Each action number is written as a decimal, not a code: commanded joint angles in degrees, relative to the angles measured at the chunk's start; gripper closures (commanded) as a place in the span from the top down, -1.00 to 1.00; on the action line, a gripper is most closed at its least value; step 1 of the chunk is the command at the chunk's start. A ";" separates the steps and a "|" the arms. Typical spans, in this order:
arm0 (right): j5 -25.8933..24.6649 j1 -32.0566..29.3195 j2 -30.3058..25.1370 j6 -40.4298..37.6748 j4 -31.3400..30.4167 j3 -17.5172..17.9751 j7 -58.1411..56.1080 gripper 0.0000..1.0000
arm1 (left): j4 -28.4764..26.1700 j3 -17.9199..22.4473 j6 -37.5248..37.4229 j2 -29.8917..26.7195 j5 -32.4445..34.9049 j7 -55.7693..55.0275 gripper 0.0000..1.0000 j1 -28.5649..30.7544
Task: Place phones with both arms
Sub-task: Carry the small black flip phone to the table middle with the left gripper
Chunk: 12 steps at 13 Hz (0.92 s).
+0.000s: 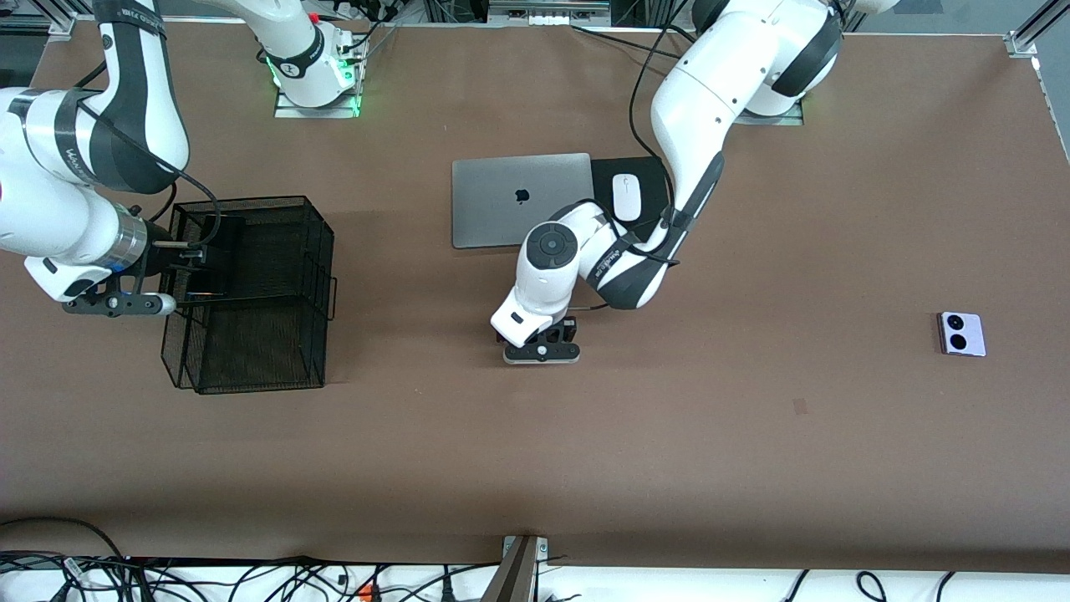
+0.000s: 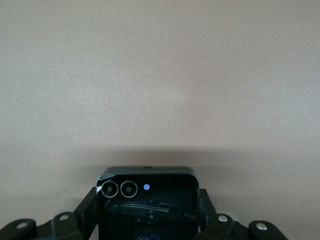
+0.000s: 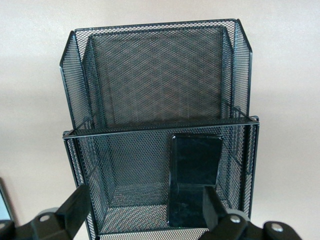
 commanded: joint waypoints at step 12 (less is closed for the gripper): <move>1.27 0.29 0.62 -1.81 1.32 -0.33 -1.19 0.98 | 1.79 1.65 -2.15 -0.51 1.63 -1.64 1.00 -0.40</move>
